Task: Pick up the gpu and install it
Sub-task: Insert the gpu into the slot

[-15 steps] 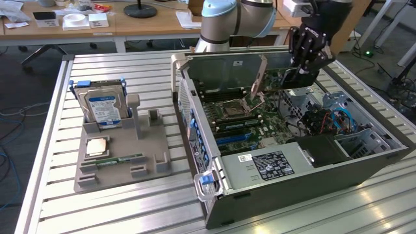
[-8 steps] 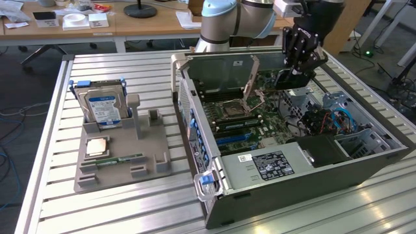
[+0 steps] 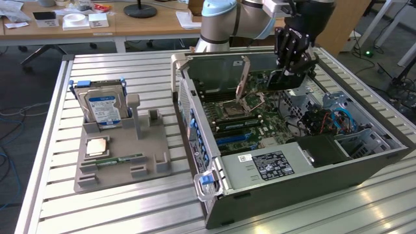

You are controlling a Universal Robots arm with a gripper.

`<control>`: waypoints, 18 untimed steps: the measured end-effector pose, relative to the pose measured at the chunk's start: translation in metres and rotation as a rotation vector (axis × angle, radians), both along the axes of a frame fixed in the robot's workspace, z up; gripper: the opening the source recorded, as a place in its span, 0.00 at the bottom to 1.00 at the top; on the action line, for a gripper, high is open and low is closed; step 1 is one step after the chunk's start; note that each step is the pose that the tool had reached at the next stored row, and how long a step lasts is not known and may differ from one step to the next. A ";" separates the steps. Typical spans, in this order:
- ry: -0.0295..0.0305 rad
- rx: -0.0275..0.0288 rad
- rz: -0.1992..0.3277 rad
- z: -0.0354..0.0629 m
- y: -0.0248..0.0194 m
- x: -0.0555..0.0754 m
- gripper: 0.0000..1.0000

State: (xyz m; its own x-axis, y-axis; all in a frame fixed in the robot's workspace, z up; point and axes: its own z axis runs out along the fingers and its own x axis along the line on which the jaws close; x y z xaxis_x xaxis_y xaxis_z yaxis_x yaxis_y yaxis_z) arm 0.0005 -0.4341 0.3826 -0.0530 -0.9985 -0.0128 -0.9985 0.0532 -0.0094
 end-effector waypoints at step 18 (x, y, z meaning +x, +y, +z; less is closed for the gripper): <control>-0.0002 -0.0001 0.000 -0.0208 -0.0024 -0.004 0.27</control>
State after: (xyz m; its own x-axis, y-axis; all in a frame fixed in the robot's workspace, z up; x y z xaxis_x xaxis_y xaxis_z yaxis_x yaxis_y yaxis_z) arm -0.0031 -0.4365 0.3618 -0.0532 -0.9985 -0.0128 -0.9985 0.0533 -0.0096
